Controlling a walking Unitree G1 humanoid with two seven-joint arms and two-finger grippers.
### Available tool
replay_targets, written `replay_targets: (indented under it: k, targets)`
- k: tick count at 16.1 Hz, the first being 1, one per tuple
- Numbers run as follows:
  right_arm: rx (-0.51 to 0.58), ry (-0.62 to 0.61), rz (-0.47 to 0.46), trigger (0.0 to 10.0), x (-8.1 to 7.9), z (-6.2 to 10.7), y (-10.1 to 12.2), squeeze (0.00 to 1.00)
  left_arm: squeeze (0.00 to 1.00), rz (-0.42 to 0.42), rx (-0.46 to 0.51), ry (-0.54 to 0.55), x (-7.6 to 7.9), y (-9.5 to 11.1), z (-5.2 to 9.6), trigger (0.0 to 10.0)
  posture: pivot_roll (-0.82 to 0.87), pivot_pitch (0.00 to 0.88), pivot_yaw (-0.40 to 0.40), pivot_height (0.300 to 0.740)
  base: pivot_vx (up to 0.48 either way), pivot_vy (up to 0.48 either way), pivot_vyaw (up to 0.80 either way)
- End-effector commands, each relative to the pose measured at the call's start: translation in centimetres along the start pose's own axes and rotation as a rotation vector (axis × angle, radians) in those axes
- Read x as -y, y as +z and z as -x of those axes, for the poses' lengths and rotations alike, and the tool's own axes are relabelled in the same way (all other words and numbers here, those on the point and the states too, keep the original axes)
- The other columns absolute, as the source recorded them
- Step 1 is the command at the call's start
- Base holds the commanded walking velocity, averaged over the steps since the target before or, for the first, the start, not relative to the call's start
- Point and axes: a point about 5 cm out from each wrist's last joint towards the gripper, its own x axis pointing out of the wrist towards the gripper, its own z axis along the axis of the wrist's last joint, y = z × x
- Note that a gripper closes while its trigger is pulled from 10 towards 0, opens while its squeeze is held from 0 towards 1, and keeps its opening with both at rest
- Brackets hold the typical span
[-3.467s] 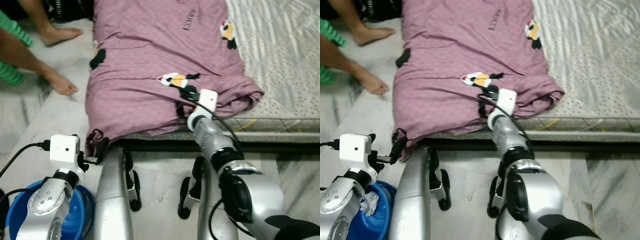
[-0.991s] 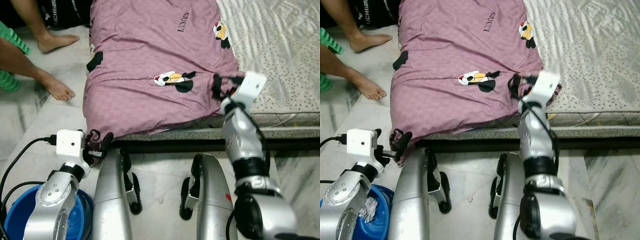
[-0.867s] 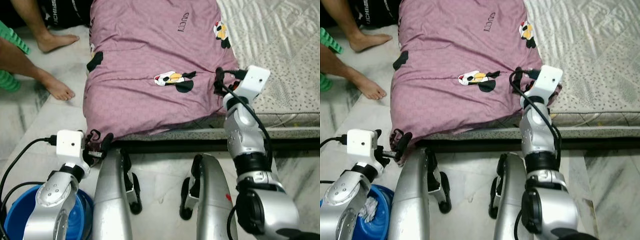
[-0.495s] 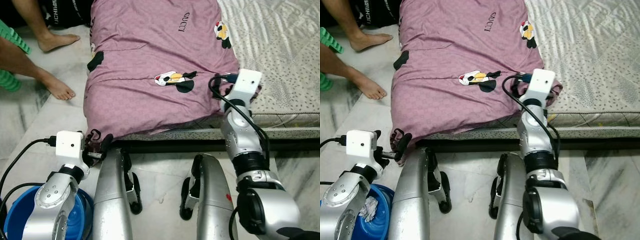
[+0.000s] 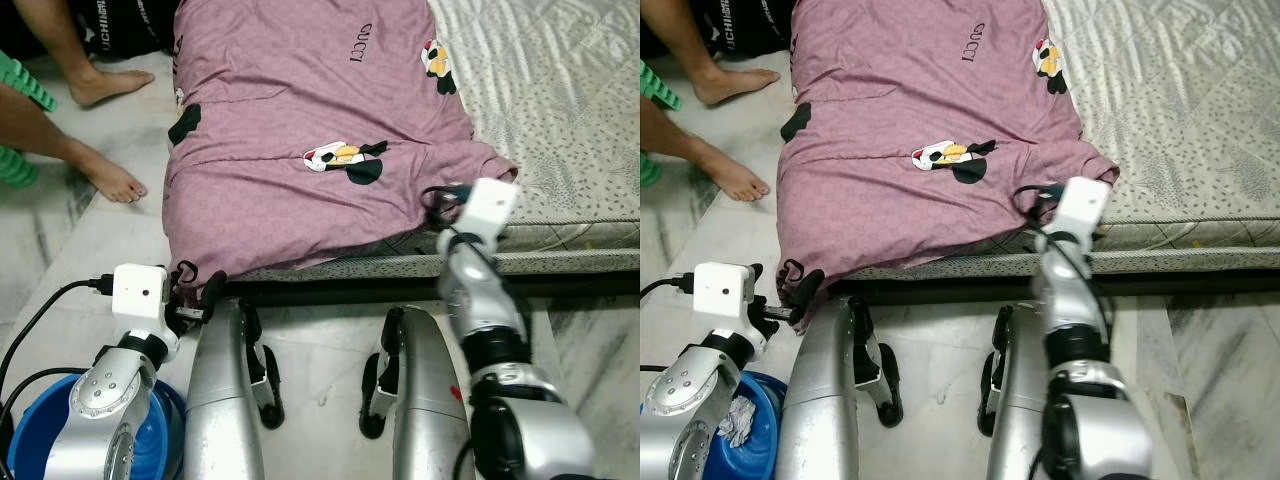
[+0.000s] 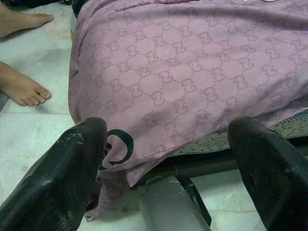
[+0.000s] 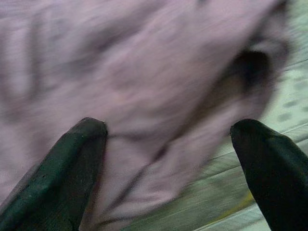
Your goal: Clean up the room
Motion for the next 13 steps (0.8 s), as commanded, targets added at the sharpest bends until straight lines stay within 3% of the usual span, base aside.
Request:
replay_targets:
  k: [1,3,4,5,7,8,9,10,11,13]
  targets:
    - [-0.036,0.014,-0.029,10.0,-0.1,0.2,-0.7,0.0,0.0,-0.003,-0.022,0.0,-0.1,-0.3,0.4,10.0,0.22,0.344,0.025,0.572,0.0,0.0,0.0]
    - [-0.023,0.065,-0.089,10.0,-1.2,0.0,-0.1,0.0,0.0,-0.003,-0.021,0.002,-0.2,-0.2,0.3,10.0,0.22,0.343,0.027,0.572,0.0,0.0,0.0]
    - [0.001,0.101,-0.12,7.9,-2.0,-0.3,0.7,0.0,0.0,-0.003,-0.019,0.001,-0.1,-0.2,0.3,10.0,0.22,0.342,0.028,0.572,0.0,0.0,0.0]
    - [0.014,0.113,-0.139,4.0,-2.5,-0.5,1.3,0.0,0.0,-0.004,-0.02,-0.001,-0.1,-0.2,0.3,10.0,0.22,0.34,0.028,0.572,0.0,0.0,0.0]
    - [0.028,0.127,-0.156,2.8,-3.1,-1.0,2.1,0.0,0.0,-0.004,-0.019,-0.002,-0.1,-0.2,0.2,10.0,0.22,0.338,0.027,0.572,0.0,0.0,0.0]
    - [0.029,0.132,-0.161,3.8,-3.3,-1.1,2.3,0.0,0.0,-0.004,-0.018,-0.002,-0.1,-0.2,0.1,10.0,0.22,0.337,0.027,0.572,0.0,0.0,0.0]
    - [0.026,0.136,-0.168,6.6,-3.5,-1.2,2.4,0.0,0.0,-0.004,-0.018,0.0,-0.1,-0.2,0.2,10.0,0.22,0.337,0.027,0.572,0.0,0.0,0.0]
    - [0.023,0.141,-0.177,3.8,-3.7,-1.4,2.6,0.0,0.0,-0.004,-0.018,0.001,-0.1,-0.2,0.2,10.0,0.22,0.337,0.025,0.572,0.0,0.0,0.0]
    - [0.02,0.141,-0.178,1.8,-3.8,-1.5,2.7,0.0,0.0,-0.004,-0.019,0.002,-0.1,-0.2,0.2,10.0,0.22,0.338,0.024,0.572,0.0,0.0,0.0]
    - [0.002,0.122,-0.161,0.0,-3.7,-1.7,2.5,0.0,0.0,-0.003,-0.021,0.004,-0.1,-0.2,0.2,10.0,0.22,0.339,0.021,0.572,0.0,0.0,0.0]
